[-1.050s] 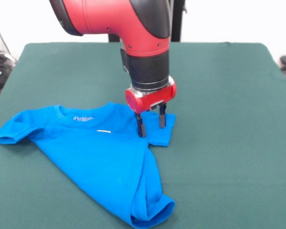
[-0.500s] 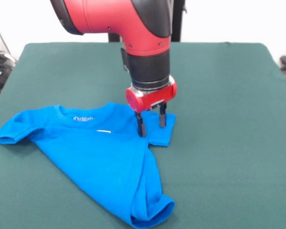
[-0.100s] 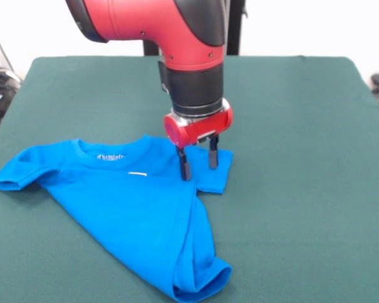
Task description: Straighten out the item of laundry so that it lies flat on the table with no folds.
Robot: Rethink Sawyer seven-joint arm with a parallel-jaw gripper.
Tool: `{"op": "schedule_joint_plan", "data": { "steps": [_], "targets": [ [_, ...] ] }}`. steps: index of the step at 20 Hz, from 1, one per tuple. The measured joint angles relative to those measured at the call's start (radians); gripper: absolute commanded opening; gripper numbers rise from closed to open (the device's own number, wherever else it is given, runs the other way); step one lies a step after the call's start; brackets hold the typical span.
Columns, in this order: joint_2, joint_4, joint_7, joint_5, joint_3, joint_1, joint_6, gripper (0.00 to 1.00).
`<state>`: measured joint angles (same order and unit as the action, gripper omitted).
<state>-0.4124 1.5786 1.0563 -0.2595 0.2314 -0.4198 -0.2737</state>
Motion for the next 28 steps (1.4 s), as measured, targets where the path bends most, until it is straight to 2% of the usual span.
{"op": "schedule_joint_plan", "data": {
  "steps": [11, 28],
  "targets": [
    [-0.06, -0.003, 0.0, 0.006, 0.0, -0.002, 0.0, 1.0],
    [-0.057, -0.045, 0.0, 0.009, -0.002, -0.001, 0.0, 1.0]
  ]
}}
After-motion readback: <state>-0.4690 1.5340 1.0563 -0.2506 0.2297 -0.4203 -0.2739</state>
